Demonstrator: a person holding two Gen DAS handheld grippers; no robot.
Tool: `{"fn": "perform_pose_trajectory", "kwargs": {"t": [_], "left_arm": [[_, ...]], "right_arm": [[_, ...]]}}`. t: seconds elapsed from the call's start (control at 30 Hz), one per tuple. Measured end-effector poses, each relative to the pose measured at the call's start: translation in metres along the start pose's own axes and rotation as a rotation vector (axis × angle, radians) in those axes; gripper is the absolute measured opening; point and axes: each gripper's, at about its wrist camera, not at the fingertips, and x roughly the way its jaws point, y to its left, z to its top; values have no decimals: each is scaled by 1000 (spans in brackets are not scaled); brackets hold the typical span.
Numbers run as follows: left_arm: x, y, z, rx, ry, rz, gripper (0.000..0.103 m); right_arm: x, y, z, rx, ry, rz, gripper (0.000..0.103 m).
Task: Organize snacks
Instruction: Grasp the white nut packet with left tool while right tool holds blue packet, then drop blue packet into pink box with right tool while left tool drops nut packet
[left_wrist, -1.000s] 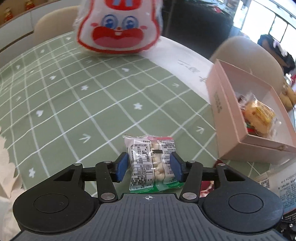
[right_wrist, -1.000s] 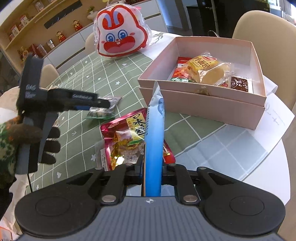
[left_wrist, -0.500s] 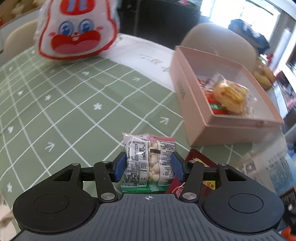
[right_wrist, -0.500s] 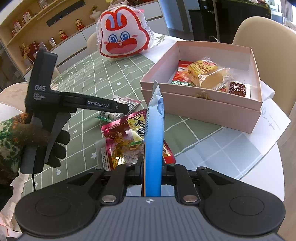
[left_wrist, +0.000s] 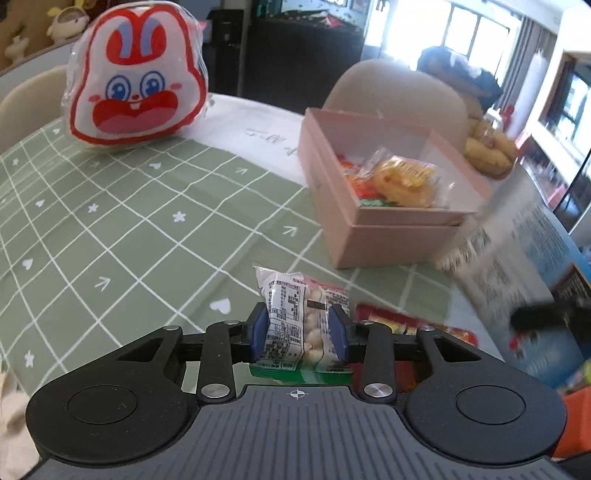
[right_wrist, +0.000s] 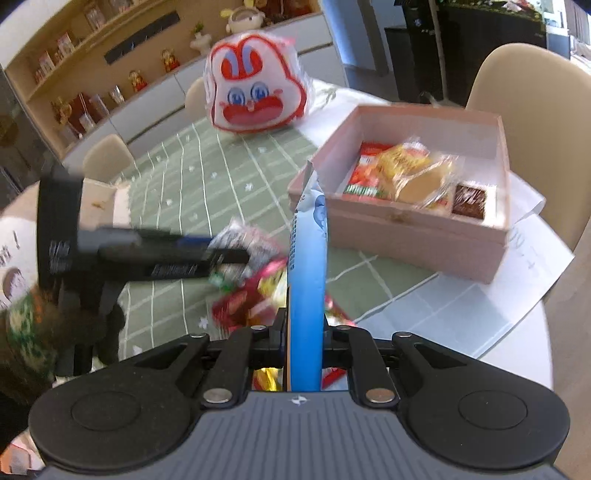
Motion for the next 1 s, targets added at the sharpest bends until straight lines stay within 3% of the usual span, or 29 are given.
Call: {"fn": "perform_pose_trajectory", "kwargs": {"t": [0.1, 0.23, 0.37, 0.43, 0.5, 0.57, 0.73, 0.87, 0.93, 1.0], "left_arm": [[-26, -3, 14, -63, -89, -84, 39], [-40, -16, 59, -99, -200, -209, 39], [-18, -21, 103, -205, -277, -381, 40], [14, -16, 120, -296, -235, -456, 40], [47, -15, 129, -366, -139, -416, 40], [69, -20, 128, -349, -81, -351, 40], [72, -25, 117, -272, -92, -285, 40], [46, -14, 101, -270, -147, -239, 40], [33, -12, 91, -262, -150, -199, 40], [20, -8, 80, -256, -144, -153, 40]], "right_arm": [[-19, -6, 13, -6, -52, -13, 13], [-38, -15, 44, -21, -146, -50, 13], [-34, -29, 83, -47, -241, -133, 13], [-24, -41, 100, -31, -274, -159, 14], [-10, -55, 114, -7, -282, -220, 15], [5, -66, 121, -8, -264, -280, 15], [16, -74, 111, -21, -215, -276, 17], [34, -59, 103, -116, -189, -383, 23], [38, -54, 100, -103, -179, -341, 34], [39, -54, 101, -52, -175, -240, 47]]}}
